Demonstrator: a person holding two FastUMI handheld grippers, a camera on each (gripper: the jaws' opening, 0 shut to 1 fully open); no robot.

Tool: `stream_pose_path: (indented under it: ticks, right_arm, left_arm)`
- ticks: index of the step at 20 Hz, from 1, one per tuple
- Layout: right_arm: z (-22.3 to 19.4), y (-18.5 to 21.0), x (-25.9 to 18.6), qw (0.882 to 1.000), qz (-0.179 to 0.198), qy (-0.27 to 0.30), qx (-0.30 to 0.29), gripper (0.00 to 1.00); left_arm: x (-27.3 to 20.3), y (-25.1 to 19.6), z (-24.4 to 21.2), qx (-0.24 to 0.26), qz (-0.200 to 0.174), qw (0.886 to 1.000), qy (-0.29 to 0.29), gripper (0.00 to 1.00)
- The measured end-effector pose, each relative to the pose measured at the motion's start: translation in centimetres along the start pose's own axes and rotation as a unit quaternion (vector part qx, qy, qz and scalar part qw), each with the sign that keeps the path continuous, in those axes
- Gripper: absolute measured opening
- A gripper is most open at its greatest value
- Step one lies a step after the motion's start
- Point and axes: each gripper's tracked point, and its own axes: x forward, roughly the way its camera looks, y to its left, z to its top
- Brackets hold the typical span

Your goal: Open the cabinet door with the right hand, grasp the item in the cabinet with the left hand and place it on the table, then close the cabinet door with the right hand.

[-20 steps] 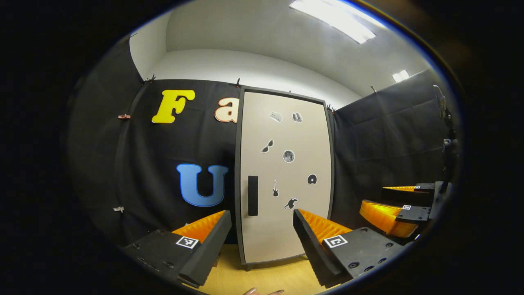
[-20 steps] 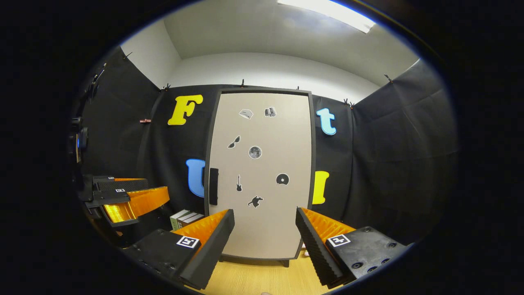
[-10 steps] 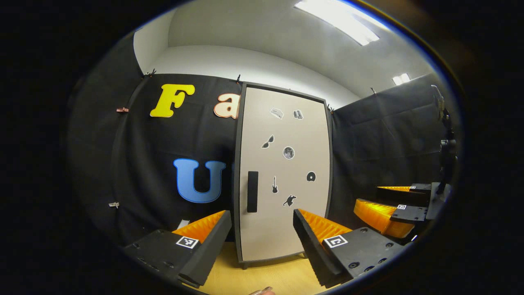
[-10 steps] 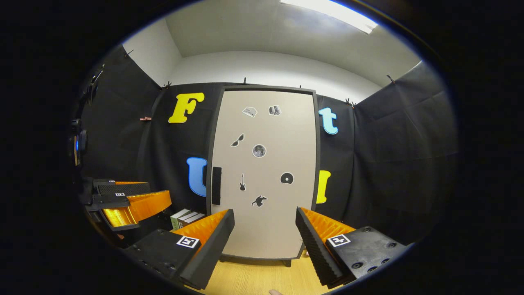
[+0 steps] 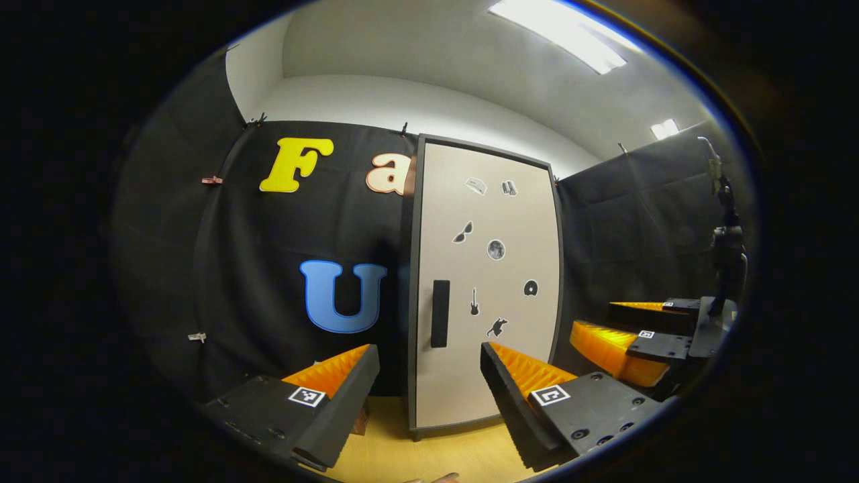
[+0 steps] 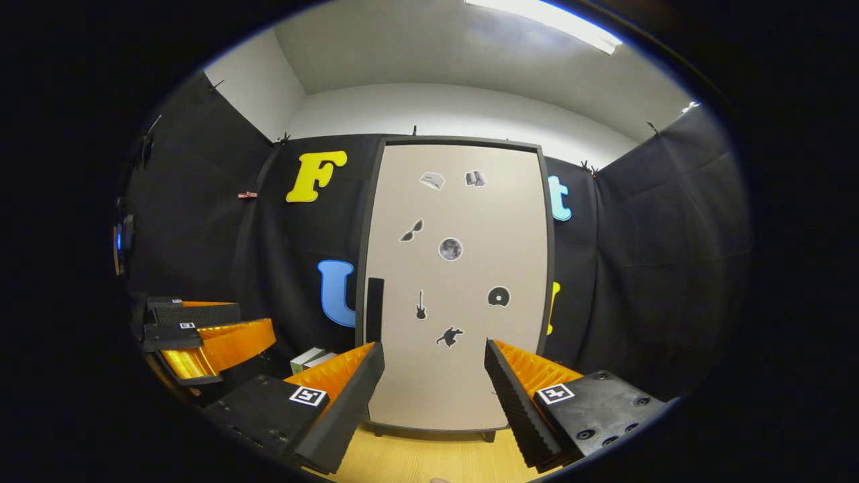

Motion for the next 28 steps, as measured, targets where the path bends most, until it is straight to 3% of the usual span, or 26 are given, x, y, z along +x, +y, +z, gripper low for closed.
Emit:
stream_pose_path:
  ticks: [13, 28]
  right_arm:
    - [-1.4, 7.0, 9.1, 0.999, 0.039, -0.002, 0.014, 0.97]
    - [-5.1, 9.2, 18.8, 1.0, 0.01, 0.01, 0.002, 0.96]
  left_arm:
    - [0.6, 4.1, -1.4, -0.015, 0.02, 1.0, 0.016, 0.95]
    - [0.8, 8.3, -3.5, -0.038, 0.05, 0.998, 0.028, 0.95]
